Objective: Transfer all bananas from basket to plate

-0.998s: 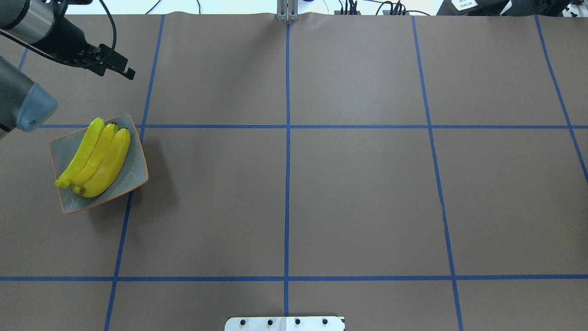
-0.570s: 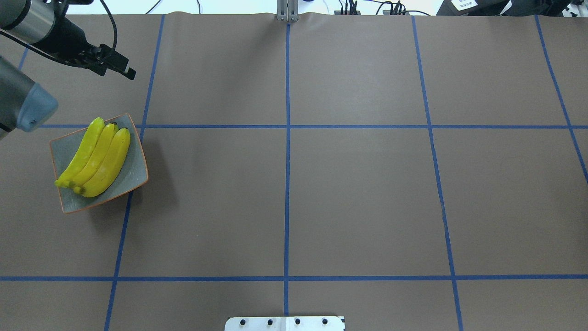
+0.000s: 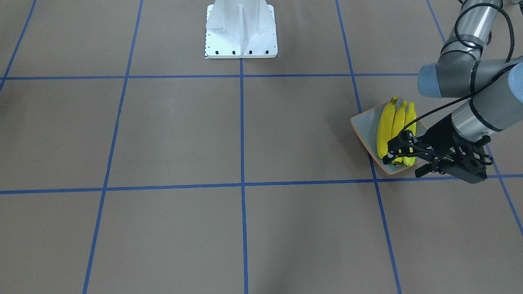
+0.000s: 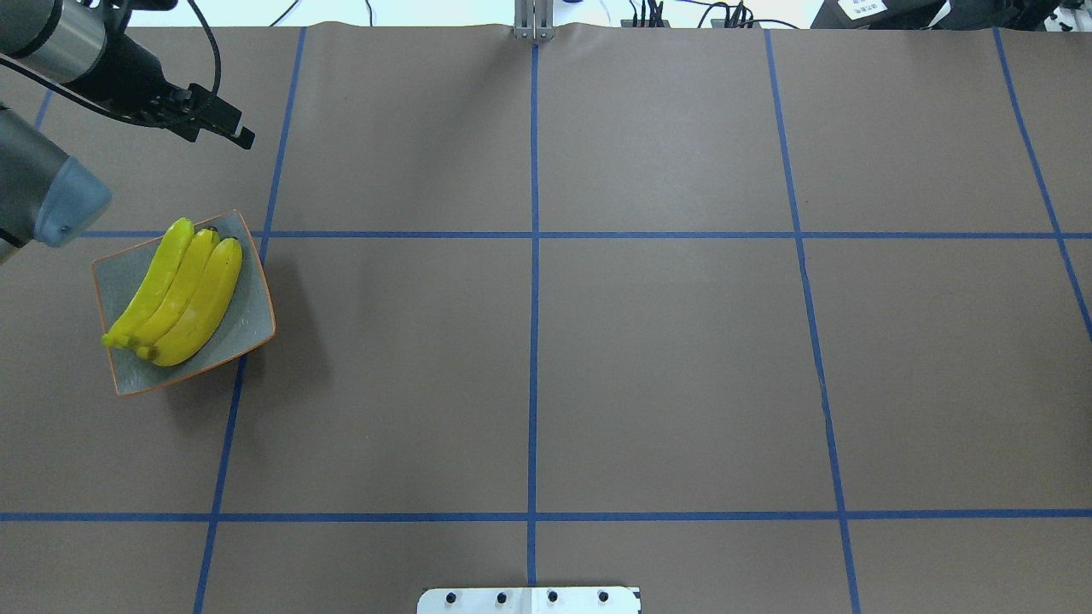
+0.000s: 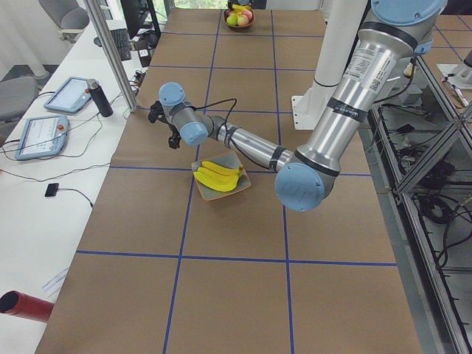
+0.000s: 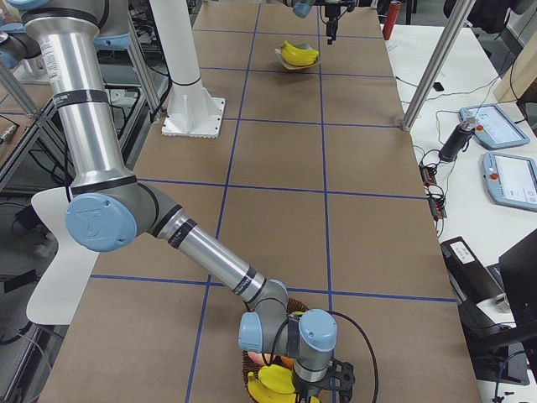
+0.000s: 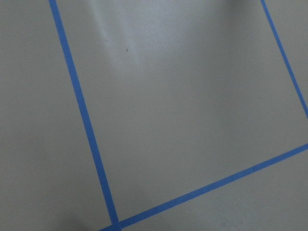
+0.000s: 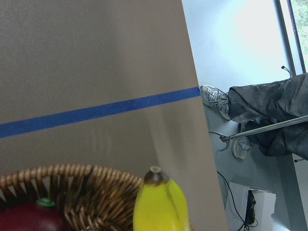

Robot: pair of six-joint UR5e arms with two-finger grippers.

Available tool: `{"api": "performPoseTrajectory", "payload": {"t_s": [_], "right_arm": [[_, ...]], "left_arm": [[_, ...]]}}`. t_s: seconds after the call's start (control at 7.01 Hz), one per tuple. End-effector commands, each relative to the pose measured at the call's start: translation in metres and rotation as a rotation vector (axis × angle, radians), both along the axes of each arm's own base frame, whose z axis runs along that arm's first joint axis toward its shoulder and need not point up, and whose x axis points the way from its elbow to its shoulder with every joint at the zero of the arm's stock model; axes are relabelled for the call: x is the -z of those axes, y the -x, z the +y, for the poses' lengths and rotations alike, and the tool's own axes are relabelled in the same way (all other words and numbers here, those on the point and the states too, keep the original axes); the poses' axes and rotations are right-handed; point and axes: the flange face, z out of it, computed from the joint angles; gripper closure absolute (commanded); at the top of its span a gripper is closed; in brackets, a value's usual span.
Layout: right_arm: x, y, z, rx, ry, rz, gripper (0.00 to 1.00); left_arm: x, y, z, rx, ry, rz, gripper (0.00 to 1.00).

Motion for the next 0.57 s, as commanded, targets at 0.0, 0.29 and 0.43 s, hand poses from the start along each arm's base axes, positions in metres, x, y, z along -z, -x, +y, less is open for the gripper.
{"api": "performPoseTrajectory", "payload": {"t_s": [0.0, 0.29, 0.43], "right_arm": [[-0.0009, 0.0014, -0.0008, 0.004, -0.003, 0.007, 0.41], [-0.0003, 0.0011, -0.0013, 0.004, -0.004, 0.010, 0.86], [0.0004, 0.0011, -0.0027, 0.008, -0.011, 0.025, 1.00]], "left_arm": [[0.0010, 0.0001, 0.0003, 0.000, -0.002, 0.001, 0.00], [0.0014, -0.0014, 0.0018, -0.002, -0.002, 0.002, 0.00], [0.0014, -0.0042, 0.0028, -0.006, -0.004, 0.001, 0.00]]}}
